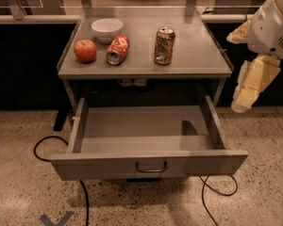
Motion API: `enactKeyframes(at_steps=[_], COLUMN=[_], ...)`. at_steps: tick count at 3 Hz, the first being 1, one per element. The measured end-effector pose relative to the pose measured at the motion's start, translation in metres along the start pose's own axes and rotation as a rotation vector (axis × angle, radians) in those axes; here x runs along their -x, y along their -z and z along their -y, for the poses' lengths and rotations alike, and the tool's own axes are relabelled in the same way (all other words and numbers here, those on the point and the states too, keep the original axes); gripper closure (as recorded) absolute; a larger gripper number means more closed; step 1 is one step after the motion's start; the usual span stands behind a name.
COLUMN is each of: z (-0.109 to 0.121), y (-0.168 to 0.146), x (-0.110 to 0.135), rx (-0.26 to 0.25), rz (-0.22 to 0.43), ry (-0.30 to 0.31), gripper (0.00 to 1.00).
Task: Place orange can into top drawer
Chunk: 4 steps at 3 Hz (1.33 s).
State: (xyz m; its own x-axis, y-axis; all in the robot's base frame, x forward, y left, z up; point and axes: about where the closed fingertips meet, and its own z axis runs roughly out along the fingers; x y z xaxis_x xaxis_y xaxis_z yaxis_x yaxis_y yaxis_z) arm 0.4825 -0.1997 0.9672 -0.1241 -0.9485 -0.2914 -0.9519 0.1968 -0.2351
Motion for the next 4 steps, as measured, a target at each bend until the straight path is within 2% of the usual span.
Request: enactKeyframes(at_steps=[1, 2, 3, 4], z=[0.036, 0.063, 0.067, 0.069], y=[-0.015, -0.012, -0.011, -0.016], x=[0.023, 0.042, 0.045, 0.043], rx=[-0.042, -0.124, -0.141, -0.104], rz=[0.085, 0.190, 0.200, 0.263], ry=[0.057, 0.044, 0.044, 0.010], gripper=[0.00, 0.00, 0.00, 0.00])
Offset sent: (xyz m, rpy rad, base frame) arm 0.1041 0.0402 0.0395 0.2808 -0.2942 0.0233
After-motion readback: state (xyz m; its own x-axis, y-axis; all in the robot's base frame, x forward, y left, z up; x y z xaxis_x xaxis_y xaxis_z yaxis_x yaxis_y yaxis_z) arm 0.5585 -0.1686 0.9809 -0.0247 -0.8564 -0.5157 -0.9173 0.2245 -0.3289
